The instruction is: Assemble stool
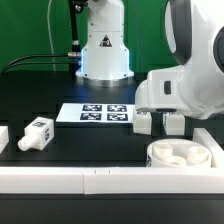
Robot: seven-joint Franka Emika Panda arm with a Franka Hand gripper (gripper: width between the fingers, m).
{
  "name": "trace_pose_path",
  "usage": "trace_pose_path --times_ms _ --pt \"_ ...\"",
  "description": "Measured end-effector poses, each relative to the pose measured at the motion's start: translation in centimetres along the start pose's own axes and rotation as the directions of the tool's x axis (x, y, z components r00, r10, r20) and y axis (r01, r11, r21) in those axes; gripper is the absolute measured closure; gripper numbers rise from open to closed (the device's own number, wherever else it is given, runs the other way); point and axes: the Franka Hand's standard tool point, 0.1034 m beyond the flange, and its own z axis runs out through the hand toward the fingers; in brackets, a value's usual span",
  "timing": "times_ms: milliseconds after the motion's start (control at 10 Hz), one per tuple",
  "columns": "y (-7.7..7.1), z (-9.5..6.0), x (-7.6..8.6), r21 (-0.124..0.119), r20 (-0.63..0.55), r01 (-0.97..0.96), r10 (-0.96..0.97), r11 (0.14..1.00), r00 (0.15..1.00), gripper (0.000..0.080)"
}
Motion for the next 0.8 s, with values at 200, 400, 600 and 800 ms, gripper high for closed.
trace_pose_path --times_ms 200,400,600,800 --pt "0.2 0.9 0.2 0.002 0.003 -0.012 0.012 1.0 1.0 0.0151" --pt "0.0 2.7 0.7 -0.004 -0.007 -0.013 0.013 1.0 1.0 0.0151" --pt "0.0 3.4 0.7 -0.007 -0.004 -0.013 0.013 1.0 1.0 0.0151" --pt "-0.1 4.1 0.7 -0.013 -0.001 -0.013 0.013 1.0 1.0 0.0151"
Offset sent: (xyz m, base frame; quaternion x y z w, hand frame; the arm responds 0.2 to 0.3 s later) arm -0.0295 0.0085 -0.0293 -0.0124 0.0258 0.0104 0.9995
